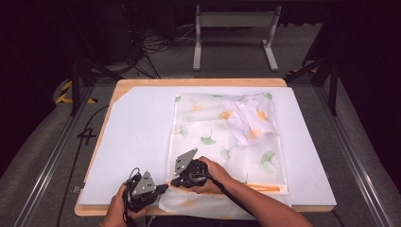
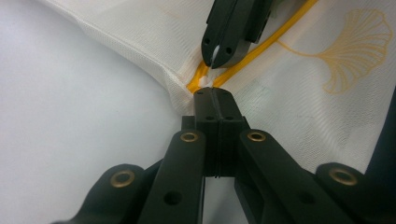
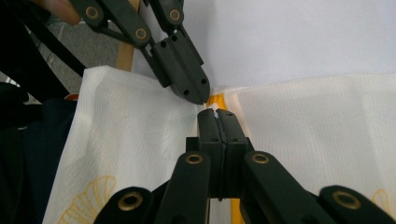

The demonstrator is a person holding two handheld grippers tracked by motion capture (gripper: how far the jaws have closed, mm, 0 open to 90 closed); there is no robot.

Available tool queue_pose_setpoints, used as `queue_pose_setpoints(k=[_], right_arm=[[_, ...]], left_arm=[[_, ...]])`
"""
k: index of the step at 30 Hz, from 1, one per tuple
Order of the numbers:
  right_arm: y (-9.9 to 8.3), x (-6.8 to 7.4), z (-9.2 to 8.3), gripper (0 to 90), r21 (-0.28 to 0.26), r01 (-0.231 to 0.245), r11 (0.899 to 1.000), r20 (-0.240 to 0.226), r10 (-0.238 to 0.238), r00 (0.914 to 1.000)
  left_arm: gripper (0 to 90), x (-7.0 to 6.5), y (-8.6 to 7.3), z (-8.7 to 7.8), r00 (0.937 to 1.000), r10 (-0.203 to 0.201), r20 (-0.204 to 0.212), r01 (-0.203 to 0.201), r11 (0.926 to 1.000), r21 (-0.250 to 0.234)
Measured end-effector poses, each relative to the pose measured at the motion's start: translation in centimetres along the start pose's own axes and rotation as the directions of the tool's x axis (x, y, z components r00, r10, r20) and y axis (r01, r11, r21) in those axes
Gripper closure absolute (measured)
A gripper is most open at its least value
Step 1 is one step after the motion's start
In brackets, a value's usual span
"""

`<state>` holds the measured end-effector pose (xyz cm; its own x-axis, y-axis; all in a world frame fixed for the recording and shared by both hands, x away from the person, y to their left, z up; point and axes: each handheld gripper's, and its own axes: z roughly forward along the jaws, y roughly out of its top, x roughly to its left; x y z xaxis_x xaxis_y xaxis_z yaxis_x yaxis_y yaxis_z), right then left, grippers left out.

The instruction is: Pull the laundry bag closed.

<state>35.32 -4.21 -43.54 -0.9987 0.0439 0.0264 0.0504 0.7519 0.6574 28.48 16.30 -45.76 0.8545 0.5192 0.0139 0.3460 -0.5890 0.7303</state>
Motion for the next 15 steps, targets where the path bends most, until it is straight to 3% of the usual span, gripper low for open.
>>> queue_pose_setpoints(k=[6,9,11,15], right_arm=[[0.1,0.3,-0.1,90.0,0.012,0.017,1.000,0.012,-0.017,0.9998],[0.2,-0.2,0.2,90.0,0.017,-0.018,1.000,-0.002,0.018,0.9998],[0.6,-0.1,0.3,90.0,0.024,-0.006,1.000,0.017,0.005,0.9998],[1.1,-0.1,0.6,90.0,0.033,0.007,0.999,0.006,-0.007,1.0000]], left_arm=[[90.0,0.0,-0.1,0.0,0.9999,0.016,-0.003,-0.016,0.9999,-0.004],[90.0,0.1,-0.1,0.0,0.9999,0.012,0.008,-0.012,0.9999,-0.011],[90.0,0.1,-0.2,0.0,0.9999,0.008,0.008,-0.008,0.9999,-0.013],[90.0,0.1,-0.2,0.0,0.9999,0.010,0.007,-0.010,0.9998,-0.016]])
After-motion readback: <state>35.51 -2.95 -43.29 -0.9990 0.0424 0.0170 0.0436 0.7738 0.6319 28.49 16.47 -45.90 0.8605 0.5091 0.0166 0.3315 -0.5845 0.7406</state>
